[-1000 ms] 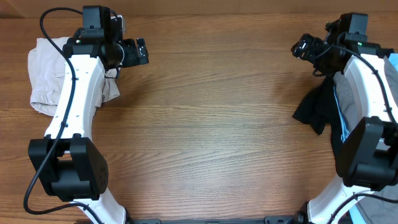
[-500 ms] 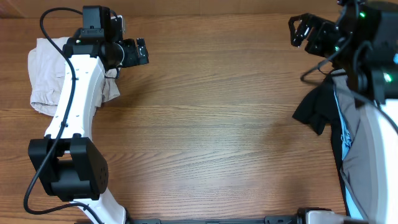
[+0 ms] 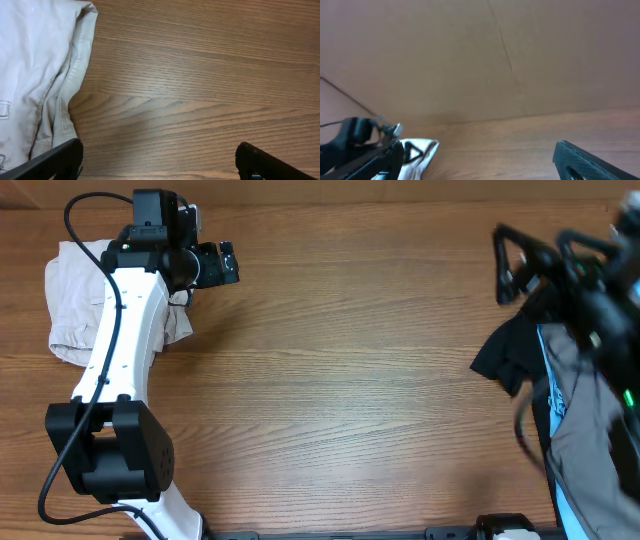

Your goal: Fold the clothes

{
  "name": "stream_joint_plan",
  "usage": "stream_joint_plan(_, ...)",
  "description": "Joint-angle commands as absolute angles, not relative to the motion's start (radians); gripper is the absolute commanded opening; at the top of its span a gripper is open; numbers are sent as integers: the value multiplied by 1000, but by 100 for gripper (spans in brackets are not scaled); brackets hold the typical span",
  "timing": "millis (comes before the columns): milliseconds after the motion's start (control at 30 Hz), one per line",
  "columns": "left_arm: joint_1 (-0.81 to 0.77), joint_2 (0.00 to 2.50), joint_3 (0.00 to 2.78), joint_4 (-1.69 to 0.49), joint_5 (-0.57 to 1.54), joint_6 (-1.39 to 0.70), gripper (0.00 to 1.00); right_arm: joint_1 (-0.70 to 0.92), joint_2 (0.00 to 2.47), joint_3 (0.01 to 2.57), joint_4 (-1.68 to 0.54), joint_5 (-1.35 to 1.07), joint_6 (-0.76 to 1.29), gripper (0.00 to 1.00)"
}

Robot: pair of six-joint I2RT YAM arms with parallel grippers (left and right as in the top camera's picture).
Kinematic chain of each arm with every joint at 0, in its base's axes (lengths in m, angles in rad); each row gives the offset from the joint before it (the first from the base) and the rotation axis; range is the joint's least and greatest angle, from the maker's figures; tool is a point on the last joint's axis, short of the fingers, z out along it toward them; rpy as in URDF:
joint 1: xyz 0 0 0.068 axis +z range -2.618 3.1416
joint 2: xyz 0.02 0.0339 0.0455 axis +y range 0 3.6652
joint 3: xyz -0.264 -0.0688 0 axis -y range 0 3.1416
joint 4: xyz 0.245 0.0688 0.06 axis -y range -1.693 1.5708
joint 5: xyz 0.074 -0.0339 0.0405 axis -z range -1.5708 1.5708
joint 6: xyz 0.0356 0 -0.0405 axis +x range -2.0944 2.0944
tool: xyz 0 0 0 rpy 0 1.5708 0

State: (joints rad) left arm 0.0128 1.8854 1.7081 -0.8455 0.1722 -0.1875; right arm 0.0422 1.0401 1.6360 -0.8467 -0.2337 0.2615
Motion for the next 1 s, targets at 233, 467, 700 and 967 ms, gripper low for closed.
stream_joint_plan(233,12,1892,1713,-844,176,-187,100,44,666,1402,-915,-78,262,100)
stream_joint_plan(467,12,1892,1713,-844,177,-187,100,44,323,966,-696,-69,262,100)
stream_joint_plan(700,12,1892,1713,-844,176,-187,100,45,149,609,-422,-64,262,100)
stream_joint_plan(967,12,1892,1713,-844,176,-187,100,46,59,287,-45,-64,262,100)
